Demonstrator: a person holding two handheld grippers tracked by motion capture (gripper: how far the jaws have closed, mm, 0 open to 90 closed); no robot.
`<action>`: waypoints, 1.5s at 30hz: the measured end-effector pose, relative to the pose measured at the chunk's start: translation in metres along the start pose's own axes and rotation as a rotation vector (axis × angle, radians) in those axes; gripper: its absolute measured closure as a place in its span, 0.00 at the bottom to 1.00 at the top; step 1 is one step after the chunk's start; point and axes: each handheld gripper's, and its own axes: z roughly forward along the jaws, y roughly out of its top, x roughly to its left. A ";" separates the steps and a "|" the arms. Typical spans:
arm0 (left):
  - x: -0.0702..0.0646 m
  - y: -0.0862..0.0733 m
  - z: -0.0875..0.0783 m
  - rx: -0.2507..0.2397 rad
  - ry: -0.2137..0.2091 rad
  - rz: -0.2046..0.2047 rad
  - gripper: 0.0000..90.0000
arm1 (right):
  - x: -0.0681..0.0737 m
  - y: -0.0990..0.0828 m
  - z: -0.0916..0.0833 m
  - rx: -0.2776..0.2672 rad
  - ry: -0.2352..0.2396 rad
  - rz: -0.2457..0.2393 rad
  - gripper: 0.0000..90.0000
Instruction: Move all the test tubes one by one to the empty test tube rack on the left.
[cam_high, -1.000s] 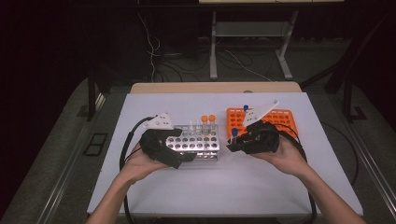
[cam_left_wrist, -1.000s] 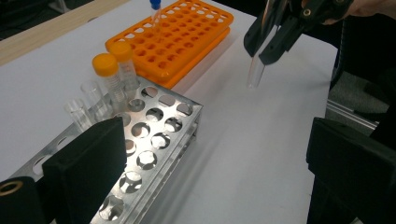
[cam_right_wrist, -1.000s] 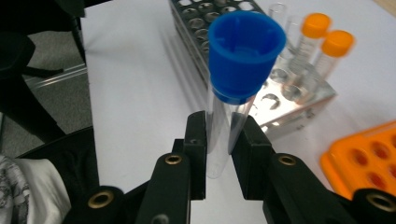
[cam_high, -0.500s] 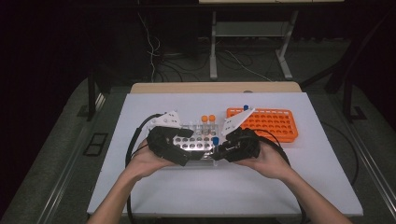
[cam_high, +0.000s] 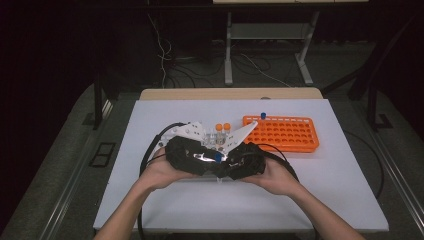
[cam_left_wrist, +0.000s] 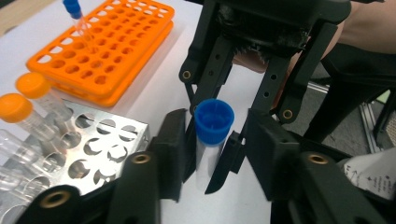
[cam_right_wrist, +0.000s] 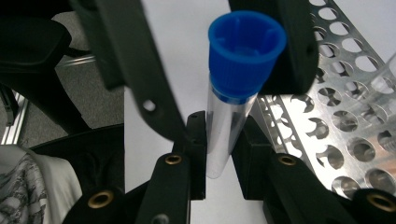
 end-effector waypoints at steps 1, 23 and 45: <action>0.001 0.000 0.000 0.006 -0.005 0.001 0.72 | 0.001 0.000 0.001 0.001 -0.003 -0.008 0.84; 0.022 0.007 -0.016 0.072 0.046 -0.001 0.83 | -0.006 -0.017 -0.022 -0.022 -0.066 0.053 0.45; 0.071 0.014 -0.039 0.039 0.190 -0.045 0.83 | -0.028 -0.057 -0.081 -0.075 -0.221 0.215 0.00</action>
